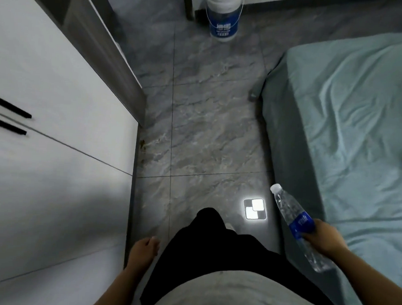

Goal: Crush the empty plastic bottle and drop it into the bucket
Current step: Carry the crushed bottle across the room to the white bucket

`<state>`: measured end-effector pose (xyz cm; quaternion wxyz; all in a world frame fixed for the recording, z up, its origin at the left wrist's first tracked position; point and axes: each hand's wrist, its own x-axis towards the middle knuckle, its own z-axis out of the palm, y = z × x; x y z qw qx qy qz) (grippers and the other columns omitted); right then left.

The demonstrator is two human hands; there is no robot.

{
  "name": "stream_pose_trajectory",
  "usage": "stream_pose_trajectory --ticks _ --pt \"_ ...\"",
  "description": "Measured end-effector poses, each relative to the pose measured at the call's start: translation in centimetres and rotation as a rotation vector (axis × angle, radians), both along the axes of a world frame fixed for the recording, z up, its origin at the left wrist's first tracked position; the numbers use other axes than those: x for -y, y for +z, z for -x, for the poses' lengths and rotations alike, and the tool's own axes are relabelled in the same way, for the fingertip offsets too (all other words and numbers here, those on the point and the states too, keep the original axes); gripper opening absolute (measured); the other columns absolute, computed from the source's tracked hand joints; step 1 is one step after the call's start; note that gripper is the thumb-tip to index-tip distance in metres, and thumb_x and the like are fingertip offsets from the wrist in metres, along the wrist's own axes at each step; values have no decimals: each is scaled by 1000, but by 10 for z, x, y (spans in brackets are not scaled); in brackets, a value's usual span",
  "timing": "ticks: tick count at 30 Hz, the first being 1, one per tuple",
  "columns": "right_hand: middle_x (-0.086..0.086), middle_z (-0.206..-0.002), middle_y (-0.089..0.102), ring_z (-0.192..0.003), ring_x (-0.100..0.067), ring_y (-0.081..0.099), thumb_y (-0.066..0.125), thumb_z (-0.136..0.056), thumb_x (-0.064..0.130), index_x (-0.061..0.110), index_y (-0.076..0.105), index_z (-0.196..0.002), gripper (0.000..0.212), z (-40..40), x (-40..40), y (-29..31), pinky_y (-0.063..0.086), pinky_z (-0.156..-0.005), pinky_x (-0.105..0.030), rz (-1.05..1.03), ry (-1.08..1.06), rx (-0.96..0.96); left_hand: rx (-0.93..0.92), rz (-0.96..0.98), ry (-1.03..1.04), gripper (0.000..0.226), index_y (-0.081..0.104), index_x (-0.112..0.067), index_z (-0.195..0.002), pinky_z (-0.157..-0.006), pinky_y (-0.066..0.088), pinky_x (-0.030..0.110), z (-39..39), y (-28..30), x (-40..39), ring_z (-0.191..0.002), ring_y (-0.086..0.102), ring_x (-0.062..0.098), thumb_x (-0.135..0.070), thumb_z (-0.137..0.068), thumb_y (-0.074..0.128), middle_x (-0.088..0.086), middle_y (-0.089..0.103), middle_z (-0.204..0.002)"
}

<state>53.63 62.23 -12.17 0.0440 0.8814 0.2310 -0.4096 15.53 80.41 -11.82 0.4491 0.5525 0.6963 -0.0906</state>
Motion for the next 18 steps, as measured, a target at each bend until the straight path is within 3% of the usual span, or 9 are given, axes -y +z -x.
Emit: stream_pose_trajectory --ticks 7,15,18 --pt "-22 -108 68 -100 -35 64 66 -82 21 3 58 -108 33 -49 -107 -6 49 -79 -35 -16 -14 -11 -15 54 93 56 43 -18 -37 -49 25 28 -41 -5 -89 -45 38 15 -11 -92 44 -1 43 -40" --pt "-17 -105 69 -95 -30 65 69 -81 21 7 61 -104 28 -94 -170 -10 48 -77 -32 89 -101 -60 27 26 -61 39 56 -5 -63 -64 37 31 -116 -8 -237 -68 53 22 -15 -96 39 16 59 -70" --pt "-19 -105 70 -98 -32 65 71 -79 20 5 63 -103 29 -114 -189 -9 49 -80 -35 116 -172 -55 83 37 -71 39 55 -5 -62 -78 45 41 -163 -9 -296 -77 55 25 -13 -96 39 18 58 -75"
